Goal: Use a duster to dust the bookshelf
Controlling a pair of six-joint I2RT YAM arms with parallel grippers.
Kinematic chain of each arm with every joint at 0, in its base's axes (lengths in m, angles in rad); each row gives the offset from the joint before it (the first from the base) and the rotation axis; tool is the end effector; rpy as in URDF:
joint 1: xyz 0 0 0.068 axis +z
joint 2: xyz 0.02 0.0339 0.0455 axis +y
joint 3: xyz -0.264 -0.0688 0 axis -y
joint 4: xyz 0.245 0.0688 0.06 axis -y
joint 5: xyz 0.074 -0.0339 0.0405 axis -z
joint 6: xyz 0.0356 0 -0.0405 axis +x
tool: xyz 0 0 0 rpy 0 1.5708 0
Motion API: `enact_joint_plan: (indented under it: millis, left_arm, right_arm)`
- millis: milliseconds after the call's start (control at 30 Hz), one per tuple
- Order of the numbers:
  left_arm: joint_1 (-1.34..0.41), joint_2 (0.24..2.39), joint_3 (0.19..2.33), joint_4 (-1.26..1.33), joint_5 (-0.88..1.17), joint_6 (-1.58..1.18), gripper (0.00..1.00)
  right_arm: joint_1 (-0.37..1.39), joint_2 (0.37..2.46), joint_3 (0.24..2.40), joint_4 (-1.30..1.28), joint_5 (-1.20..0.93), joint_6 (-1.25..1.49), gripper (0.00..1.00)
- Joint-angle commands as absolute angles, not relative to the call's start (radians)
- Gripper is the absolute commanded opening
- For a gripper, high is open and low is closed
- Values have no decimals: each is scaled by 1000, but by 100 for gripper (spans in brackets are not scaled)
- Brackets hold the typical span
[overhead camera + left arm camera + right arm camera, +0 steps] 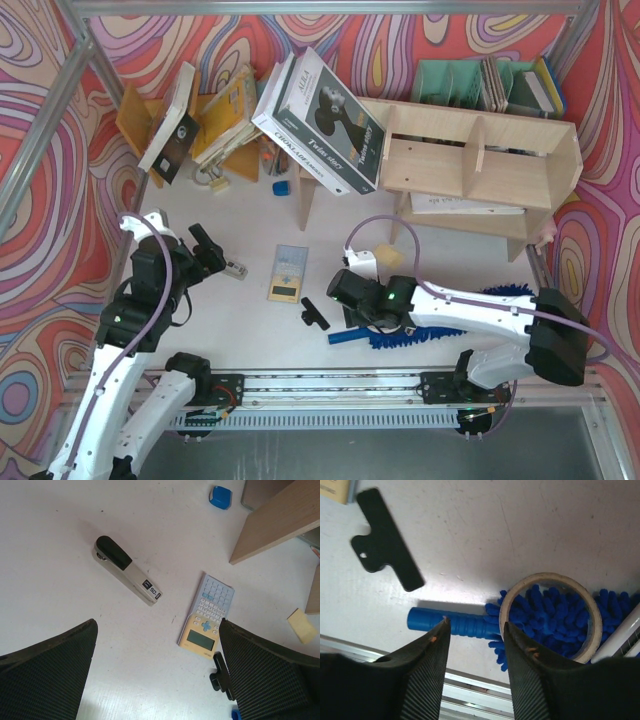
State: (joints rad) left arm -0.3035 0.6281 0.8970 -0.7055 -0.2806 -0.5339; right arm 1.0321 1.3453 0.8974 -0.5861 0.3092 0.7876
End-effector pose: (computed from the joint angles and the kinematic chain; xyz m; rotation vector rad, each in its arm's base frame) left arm 0.1219 -0.0279 0.3458 -0.4066 1.9567 -0.2586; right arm 0.1442 0.2202 0.2261 -0.2030 2.5512 0.3105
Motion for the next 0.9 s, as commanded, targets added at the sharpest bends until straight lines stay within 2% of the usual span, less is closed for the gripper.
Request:
enact_joint_plan:
  millis: [0,500,867]
  left_arm:
    - [-307,627,908,-743,-278,-526,98]
    - [-307,620,908,-749,-270,-528,98]
    - [-307,620,909,-757,-271,-528,98]
  right_arm:
    - [1045,1379,933,-705,367,869,46]
    - [1045,1467,978,-760,390,929,37]
    - [1046,1529,1008,-775,402,927,34]
